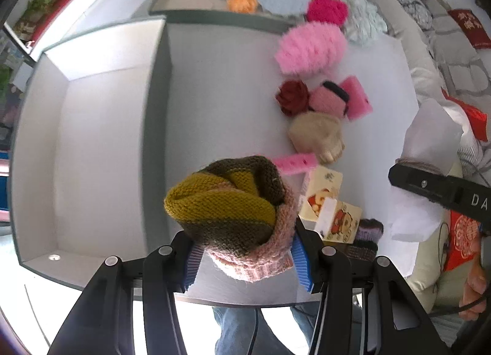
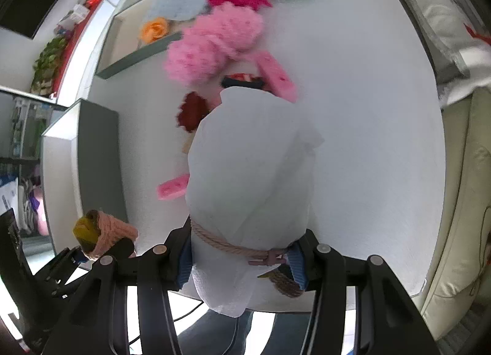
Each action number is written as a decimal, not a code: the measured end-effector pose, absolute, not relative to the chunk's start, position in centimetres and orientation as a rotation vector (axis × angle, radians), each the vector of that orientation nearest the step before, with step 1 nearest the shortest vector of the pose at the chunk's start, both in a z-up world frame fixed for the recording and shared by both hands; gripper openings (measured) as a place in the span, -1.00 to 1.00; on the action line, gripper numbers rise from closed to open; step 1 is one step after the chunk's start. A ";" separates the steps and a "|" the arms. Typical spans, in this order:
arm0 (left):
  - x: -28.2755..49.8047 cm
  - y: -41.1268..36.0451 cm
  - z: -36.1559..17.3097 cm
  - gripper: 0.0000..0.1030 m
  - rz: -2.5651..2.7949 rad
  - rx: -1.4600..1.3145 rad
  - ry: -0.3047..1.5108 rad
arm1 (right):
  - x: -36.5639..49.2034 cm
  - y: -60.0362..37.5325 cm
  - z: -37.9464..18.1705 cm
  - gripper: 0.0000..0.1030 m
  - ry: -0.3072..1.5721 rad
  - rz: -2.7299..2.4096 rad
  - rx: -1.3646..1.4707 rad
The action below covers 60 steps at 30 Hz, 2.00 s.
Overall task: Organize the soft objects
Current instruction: 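Carry the white bundle and knit hat with both tools over the white box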
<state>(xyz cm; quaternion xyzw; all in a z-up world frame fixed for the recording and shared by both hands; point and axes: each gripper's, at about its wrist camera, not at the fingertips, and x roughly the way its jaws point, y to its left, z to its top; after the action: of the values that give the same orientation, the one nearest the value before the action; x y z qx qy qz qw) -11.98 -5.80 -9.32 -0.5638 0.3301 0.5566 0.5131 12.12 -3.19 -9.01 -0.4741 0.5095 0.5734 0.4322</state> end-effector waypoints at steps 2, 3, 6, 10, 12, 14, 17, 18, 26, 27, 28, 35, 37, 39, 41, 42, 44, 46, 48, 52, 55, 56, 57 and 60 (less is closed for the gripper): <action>-13.6 -6.0 -7.6 0.01 1.360 -1.355 0.787 | 10.7 -3.1 -8.7 0.06 1.253 1.459 -1.196; -14.0 -6.2 -7.4 0.01 1.377 -1.354 0.775 | 10.2 -3.1 -8.5 0.06 1.246 1.477 -1.199; -14.8 -6.9 -6.9 0.01 1.426 -1.367 0.726 | 8.2 -3.1 -7.9 0.07 1.220 1.522 -1.216; -17.6 -8.3 -5.8 0.01 1.509 -1.395 0.647 | 4.9 -2.6 -7.1 0.07 1.171 1.596 -1.259; -18.5 -8.8 -5.8 0.01 1.544 -1.414 0.614 | 3.0 -2.5 -6.6 0.07 1.140 1.634 -1.283; -19.6 -9.5 -5.5 0.01 1.580 -1.423 0.599 | 0.9 -2.3 -6.1 0.07 1.103 1.676 -1.316; -20.9 -10.8 -5.1 0.01 1.657 -1.428 0.580 | -1.9 -2.4 -5.6 0.07 1.057 1.733 -1.358; -21.2 -10.9 -5.1 0.01 1.663 -1.432 0.573 | -2.6 -2.5 -5.4 0.07 1.047 1.746 -1.365; -24.6 -12.9 -5.9 0.01 1.770 -1.510 0.519 | -9.5 -3.7 -4.8 0.07 0.954 1.870 -1.466; -24.9 -13.0 -6.2 0.01 1.778 -1.522 0.515 | -10.0 -3.8 -4.8 0.07 0.943 1.882 -1.477; -25.3 -13.1 -6.5 0.01 1.785 -1.533 0.510 | -10.7 -3.9 -4.8 0.07 0.933 1.896 -1.486; -26.9 -13.3 -7.8 0.01 1.822 -1.576 0.497 | -14.9 -4.0 -5.4 0.07 0.884 1.962 -1.544; -27.3 -13.3 -8.2 0.01 1.819 -1.584 0.503 | -16.0 -4.0 -5.7 0.07 0.864 1.975 -1.562; -27.8 -13.4 -8.8 0.01 1.821 -1.596 0.503 | -16.8 -3.9 -6.0 0.07 0.852 1.986 -1.574; -28.1 -13.4 -9.3 0.01 1.818 -1.602 0.510 | -17.8 -3.8 -6.4 0.07 0.833 1.992 -1.591; -28.2 -13.3 -9.6 0.01 1.817 -1.606 0.515 | -18.1 -3.8 -6.6 0.07 0.825 1.993 -1.599; -28.3 -13.3 -10.0 0.01 1.804 -1.612 0.524 | -19.2 -3.8 -7.4 0.07 0.788 1.991 -1.623; -28.5 -13.2 -10.7 0.01 1.794 -1.627 0.530 | -19.8 -3.7 -8.1 0.07 0.774 1.994 -1.639; -28.6 -12.8 -11.4 0.01 1.778 -1.641 0.531 | -20.6 -3.6 -9.0 0.07 0.762 1.992 -1.657; -29.1 -12.7 -12.8 0.01 1.764 -1.678 0.548 | -21.9 -3.2 -11.2 0.07 0.739 1.971 -1.684; -29.4 -12.7 -13.8 0.01 1.740 -1.704 0.551 | -22.0 -2.8 -12.9 0.07 0.733 1.925 -1.715; -29.4 -12.7 -14.0 0.01 1.739 -1.707 0.560 | -21.9 -2.7 -13.3 0.07 0.733 1.913 -1.723; -29.3 -12.7 -14.3 0.01 1.740 -1.706 0.580 | -21.7 -2.5 -13.7 0.07 0.730 1.898 -1.733; -29.1 -12.8 -14.7 0.01 1.727 -1.703 0.594 | -20.8 -2.4 -14.3 0.07 0.725 1.863 -1.751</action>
<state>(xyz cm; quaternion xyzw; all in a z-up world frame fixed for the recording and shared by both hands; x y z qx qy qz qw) -29.05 -12.76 -14.71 -0.6468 0.2258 0.6560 0.3168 -20.79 -2.38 -14.30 -0.6397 0.2647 0.6807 0.2396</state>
